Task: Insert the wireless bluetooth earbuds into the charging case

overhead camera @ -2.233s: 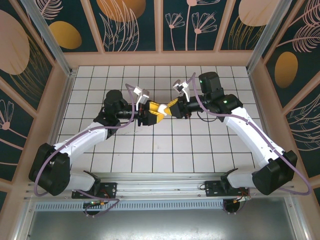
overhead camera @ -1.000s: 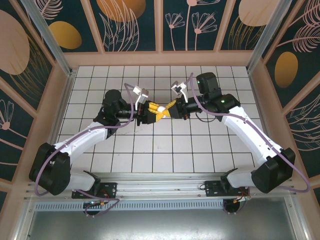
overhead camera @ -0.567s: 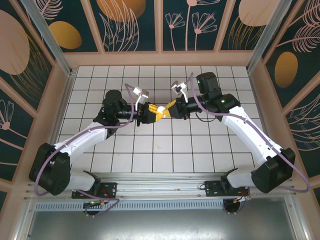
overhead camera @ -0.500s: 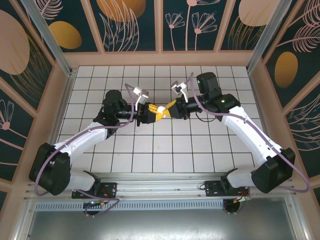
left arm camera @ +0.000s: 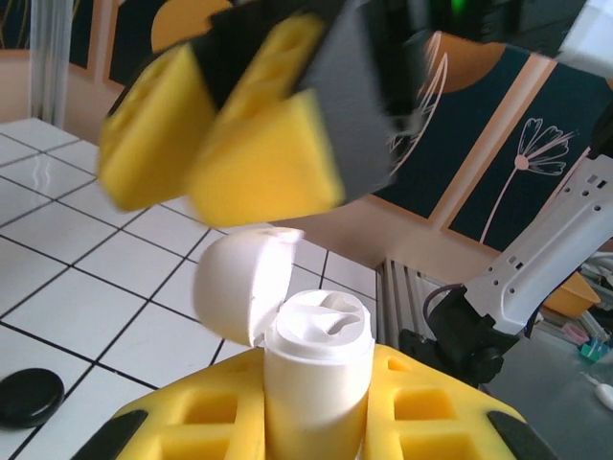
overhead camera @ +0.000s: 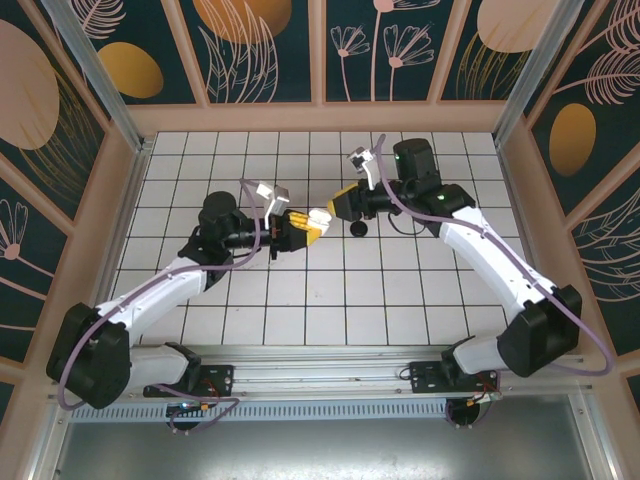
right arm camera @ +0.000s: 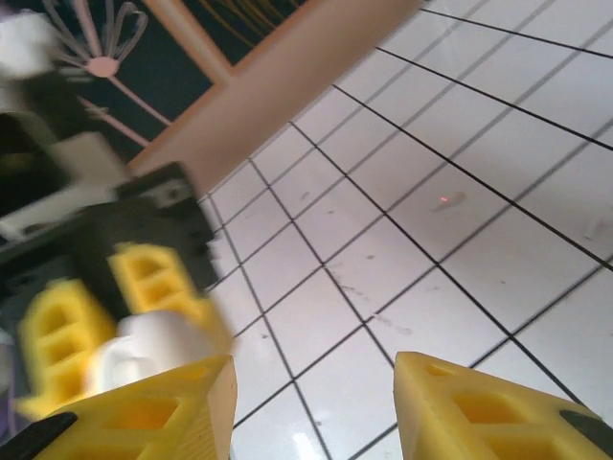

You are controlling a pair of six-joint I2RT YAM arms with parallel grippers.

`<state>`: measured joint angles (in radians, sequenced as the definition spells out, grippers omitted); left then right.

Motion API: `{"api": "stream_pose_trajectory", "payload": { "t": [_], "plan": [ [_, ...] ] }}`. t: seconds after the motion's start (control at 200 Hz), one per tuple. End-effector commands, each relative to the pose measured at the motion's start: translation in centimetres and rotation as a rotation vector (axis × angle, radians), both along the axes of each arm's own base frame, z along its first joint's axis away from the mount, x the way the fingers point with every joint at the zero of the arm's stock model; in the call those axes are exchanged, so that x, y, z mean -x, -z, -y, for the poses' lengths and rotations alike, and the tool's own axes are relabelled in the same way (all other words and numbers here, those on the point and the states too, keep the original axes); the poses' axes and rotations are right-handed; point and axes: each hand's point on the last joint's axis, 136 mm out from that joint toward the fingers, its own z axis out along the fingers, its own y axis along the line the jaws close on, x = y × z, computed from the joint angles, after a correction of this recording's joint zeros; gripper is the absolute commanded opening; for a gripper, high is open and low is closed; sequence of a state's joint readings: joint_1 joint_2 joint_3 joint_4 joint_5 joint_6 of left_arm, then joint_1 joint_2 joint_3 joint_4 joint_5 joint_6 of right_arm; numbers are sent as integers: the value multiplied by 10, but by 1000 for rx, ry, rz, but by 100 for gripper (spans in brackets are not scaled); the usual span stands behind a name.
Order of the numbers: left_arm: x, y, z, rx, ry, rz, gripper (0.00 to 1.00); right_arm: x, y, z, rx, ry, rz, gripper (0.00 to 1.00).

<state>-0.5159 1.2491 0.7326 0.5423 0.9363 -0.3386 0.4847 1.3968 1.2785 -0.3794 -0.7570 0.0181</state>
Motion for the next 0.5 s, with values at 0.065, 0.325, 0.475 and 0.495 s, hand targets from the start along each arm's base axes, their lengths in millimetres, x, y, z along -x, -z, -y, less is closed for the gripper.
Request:
{"api": "stream_pose_trajectory", "payload": {
  "t": [0.065, 0.325, 0.475, 0.495],
  "plan": [
    [1, -14, -10, 24, -78, 99, 6, -16, 6, -6, -23, 41, -49, 47],
    [-14, -1, -27, -45, -251, 95, 6, -46, 22, 0, -21, 205, -115, 48],
    [-19, 9, -41, -116, -346, 90, 6, -77, 56, -2, 14, 339, -234, 46],
    [-20, 10, -43, -123, -361, 88, 6, -81, 61, -4, 18, 350, -254, 45]
  ]
}}
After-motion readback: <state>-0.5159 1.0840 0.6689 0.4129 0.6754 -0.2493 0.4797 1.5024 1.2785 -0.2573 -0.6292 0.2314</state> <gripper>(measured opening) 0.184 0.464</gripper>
